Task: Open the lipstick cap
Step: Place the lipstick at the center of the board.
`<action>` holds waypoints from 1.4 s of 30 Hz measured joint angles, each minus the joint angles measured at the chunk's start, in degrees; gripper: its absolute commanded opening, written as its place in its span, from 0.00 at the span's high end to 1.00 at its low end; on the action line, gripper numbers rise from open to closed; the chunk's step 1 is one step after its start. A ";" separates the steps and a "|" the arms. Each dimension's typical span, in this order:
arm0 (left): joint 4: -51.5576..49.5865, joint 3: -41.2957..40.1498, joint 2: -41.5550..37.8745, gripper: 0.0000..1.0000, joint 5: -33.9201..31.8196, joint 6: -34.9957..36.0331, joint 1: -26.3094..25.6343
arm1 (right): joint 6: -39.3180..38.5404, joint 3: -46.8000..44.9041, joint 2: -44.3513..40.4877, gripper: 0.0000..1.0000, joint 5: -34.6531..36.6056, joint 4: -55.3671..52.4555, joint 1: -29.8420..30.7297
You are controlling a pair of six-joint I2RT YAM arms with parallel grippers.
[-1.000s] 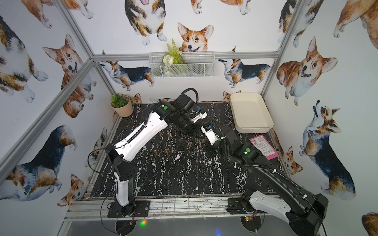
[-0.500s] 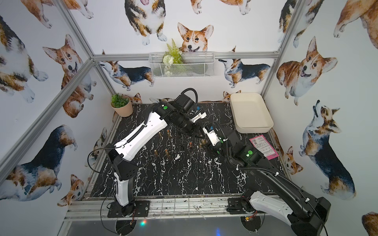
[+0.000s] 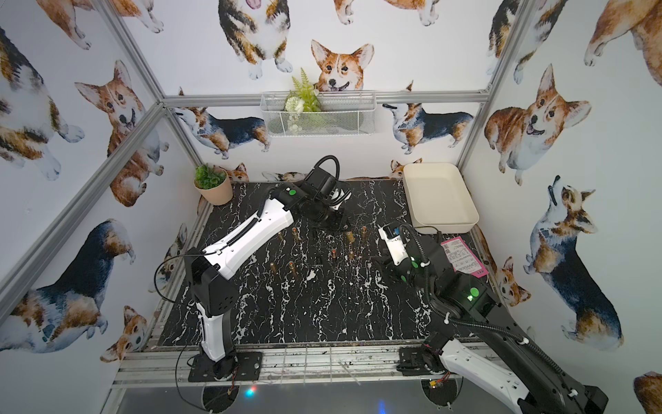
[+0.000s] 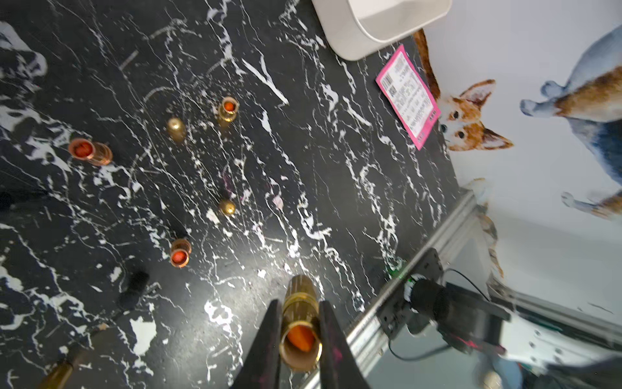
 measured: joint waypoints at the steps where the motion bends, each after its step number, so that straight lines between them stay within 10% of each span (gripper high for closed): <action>1: 2.05 -1.44 0.04 0.81 -2.40 -0.11 -0.81 | 0.55 0.87 -0.90 0.52 1.70 -1.25 0.00; 18: 24.83 -11.17 11.87 0.80 -28.79 7.72 -13.94 | 7.26 4.24 -1.68 0.52 16.50 -9.75 -0.02; 42: 36.11 -19.58 13.86 0.77 -32.48 6.82 -14.58 | 7.72 1.79 -0.33 0.52 13.75 -8.66 -0.02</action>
